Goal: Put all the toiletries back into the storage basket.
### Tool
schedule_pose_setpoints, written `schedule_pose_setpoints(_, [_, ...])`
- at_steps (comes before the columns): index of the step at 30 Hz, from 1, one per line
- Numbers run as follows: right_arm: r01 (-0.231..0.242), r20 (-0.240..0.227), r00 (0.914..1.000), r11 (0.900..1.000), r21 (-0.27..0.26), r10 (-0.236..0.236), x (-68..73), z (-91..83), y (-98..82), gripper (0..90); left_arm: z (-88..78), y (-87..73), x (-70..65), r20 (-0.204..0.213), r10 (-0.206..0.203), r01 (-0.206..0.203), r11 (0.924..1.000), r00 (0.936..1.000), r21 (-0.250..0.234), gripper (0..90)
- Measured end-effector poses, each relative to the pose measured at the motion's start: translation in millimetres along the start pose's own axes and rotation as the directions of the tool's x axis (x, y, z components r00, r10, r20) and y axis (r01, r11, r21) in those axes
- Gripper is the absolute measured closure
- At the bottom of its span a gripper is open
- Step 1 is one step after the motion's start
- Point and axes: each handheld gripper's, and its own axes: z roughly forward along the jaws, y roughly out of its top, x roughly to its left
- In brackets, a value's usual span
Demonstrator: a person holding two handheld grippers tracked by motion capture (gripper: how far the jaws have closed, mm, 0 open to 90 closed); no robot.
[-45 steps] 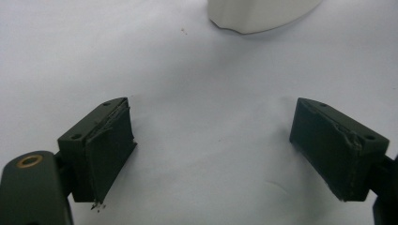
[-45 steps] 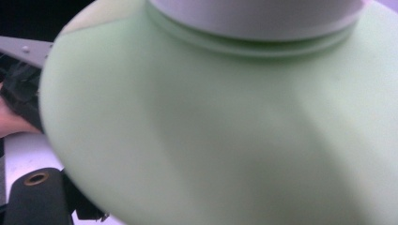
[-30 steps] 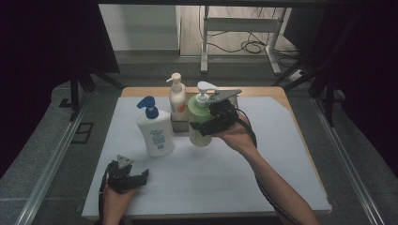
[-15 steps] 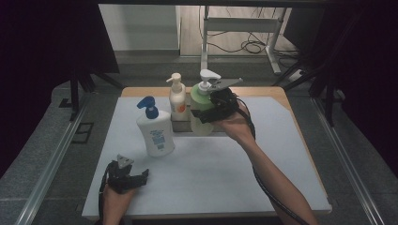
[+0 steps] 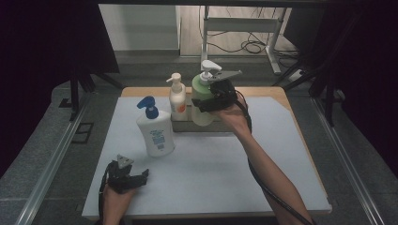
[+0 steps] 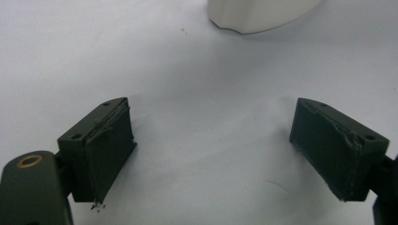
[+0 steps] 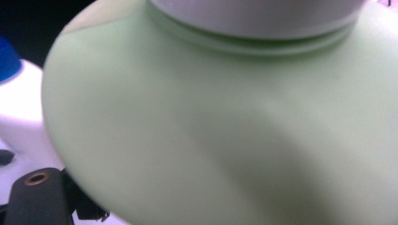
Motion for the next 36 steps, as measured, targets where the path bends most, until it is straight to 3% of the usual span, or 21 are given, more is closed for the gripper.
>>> schedule_pose_setpoints(16, [-0.024, 0.071, 0.9971, 1.0, -0.015, 0.025, -12.6, 27.3, 1.3, 12.0, -0.1, -0.1, -0.1, 0.001, -0.002, 0.002, 1.0, 1.0, 0.001, 13.3])
schedule_pose_setpoints(36, [-0.032, 0.079, 0.9965, 0.999, 0.043, 0.029, -19.5, 61.5, -10.3, 12.0, -0.2, 0.0, 0.0, 0.001, -0.002, 0.002, 1.0, 1.0, 0.002, 13.3])
